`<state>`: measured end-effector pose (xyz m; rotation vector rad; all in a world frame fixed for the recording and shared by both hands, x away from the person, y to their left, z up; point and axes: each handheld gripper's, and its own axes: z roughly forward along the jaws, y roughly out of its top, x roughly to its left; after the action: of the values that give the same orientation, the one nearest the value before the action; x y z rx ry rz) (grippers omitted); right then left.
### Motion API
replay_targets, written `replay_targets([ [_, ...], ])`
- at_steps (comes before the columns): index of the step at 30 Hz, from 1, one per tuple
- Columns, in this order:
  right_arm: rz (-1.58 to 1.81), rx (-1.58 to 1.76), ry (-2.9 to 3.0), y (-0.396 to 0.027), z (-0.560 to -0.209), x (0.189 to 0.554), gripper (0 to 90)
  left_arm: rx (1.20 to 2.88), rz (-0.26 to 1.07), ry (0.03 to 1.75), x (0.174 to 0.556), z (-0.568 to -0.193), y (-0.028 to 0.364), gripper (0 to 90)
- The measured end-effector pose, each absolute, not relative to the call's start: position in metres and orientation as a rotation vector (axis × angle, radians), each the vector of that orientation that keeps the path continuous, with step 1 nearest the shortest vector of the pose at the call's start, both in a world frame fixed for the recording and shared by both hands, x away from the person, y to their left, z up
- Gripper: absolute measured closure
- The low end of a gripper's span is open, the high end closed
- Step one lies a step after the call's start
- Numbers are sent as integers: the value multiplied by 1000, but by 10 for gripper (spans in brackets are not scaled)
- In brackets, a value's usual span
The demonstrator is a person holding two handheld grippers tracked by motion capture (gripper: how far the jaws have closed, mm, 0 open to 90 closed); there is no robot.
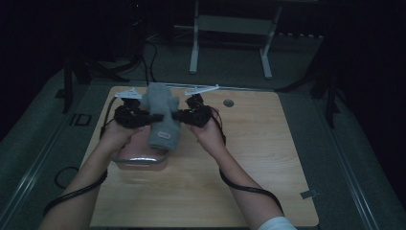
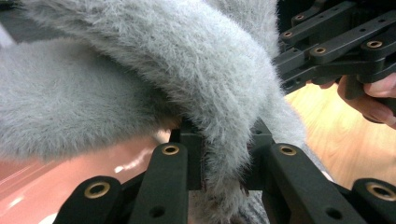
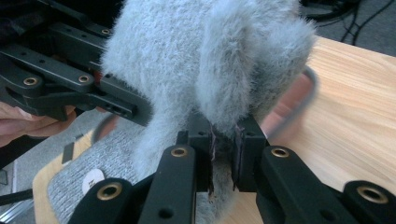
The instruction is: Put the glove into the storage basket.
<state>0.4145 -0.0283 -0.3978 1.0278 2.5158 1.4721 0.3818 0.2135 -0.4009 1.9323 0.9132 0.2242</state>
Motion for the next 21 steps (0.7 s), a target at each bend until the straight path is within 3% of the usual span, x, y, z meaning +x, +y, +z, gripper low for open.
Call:
replay_targets([
  [9,1440,1019,2572,22,-413,423,806,1930,216,1014,385,-422,253,767],
  [21,1215,1122,2665,43,-474,442,809,2026,136,1157,405,-482,249,766],
])
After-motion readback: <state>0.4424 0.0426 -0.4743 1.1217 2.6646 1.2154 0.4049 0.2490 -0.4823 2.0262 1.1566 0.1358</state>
